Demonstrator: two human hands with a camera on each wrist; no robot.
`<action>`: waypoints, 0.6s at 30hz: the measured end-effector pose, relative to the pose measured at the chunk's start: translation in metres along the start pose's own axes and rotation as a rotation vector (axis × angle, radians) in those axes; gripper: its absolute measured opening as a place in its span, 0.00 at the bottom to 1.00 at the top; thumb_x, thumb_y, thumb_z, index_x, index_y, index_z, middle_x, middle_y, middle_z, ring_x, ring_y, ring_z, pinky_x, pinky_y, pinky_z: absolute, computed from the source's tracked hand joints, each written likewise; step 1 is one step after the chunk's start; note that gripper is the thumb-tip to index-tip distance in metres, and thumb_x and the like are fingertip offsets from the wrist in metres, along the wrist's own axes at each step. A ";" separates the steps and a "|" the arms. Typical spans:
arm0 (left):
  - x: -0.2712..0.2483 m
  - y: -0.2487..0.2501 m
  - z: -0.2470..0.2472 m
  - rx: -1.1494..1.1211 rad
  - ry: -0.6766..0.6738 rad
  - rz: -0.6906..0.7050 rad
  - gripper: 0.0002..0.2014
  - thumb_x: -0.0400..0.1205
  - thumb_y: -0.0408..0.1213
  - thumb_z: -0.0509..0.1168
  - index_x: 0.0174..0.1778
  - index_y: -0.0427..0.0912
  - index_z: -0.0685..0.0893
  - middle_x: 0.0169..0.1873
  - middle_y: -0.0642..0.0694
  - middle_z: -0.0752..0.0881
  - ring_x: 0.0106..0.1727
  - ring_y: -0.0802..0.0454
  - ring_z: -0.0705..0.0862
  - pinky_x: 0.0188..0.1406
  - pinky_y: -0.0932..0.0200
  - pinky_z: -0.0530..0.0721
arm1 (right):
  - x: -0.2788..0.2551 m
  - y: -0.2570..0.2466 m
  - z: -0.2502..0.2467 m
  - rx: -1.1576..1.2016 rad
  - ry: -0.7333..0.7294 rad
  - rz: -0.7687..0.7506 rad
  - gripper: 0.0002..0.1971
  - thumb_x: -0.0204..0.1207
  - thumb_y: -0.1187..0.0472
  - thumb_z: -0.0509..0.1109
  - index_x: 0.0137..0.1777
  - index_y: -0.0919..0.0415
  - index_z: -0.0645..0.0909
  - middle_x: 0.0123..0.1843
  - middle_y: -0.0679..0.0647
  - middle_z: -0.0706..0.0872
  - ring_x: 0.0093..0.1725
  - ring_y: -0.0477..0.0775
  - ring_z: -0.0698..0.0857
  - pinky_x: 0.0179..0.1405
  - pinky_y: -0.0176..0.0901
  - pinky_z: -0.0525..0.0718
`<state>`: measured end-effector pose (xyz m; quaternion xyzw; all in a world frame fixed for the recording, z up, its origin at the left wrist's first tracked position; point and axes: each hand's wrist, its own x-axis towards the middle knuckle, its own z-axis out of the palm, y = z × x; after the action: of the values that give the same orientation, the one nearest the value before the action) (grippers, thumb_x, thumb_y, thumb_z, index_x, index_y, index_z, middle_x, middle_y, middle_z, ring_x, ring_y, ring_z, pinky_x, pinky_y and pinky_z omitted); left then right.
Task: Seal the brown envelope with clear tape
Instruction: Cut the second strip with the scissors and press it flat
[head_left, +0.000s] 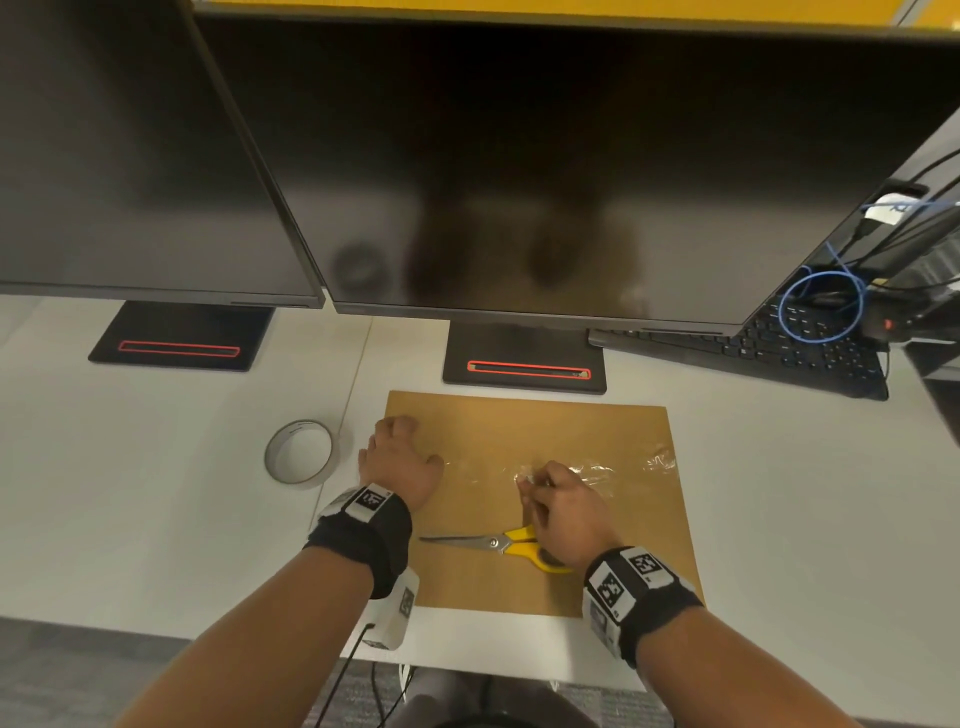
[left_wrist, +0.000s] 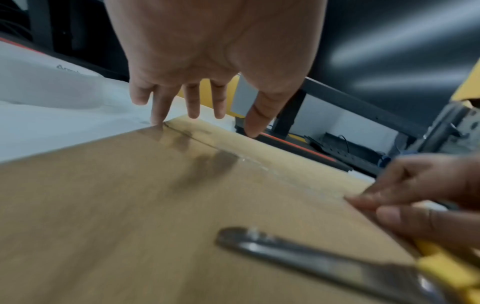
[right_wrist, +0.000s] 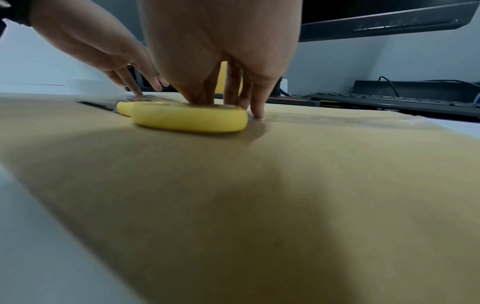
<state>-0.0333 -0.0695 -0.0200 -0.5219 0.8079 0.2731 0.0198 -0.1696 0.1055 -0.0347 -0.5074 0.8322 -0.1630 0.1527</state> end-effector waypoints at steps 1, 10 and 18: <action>0.002 0.001 -0.002 -0.056 0.004 -0.018 0.27 0.80 0.44 0.63 0.75 0.46 0.67 0.74 0.45 0.67 0.67 0.40 0.76 0.71 0.44 0.72 | 0.000 0.001 0.000 0.011 0.007 -0.003 0.11 0.77 0.57 0.67 0.54 0.55 0.88 0.50 0.57 0.84 0.48 0.59 0.85 0.45 0.44 0.85; 0.023 -0.011 -0.008 -0.177 0.137 -0.159 0.23 0.78 0.35 0.61 0.71 0.46 0.69 0.61 0.39 0.83 0.60 0.37 0.79 0.62 0.42 0.77 | -0.001 0.004 -0.001 0.113 -0.006 -0.008 0.13 0.77 0.59 0.66 0.60 0.54 0.85 0.53 0.57 0.83 0.52 0.59 0.84 0.48 0.44 0.83; 0.031 -0.004 -0.020 0.013 0.016 -0.210 0.23 0.80 0.38 0.59 0.73 0.42 0.70 0.67 0.38 0.77 0.67 0.37 0.75 0.67 0.42 0.75 | -0.001 0.005 0.004 0.139 0.031 -0.001 0.12 0.76 0.61 0.67 0.57 0.55 0.86 0.53 0.58 0.84 0.51 0.59 0.85 0.46 0.42 0.82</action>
<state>-0.0388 -0.1056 -0.0145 -0.6058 0.7506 0.2599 0.0453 -0.1711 0.1084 -0.0399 -0.4935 0.8209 -0.2283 0.1742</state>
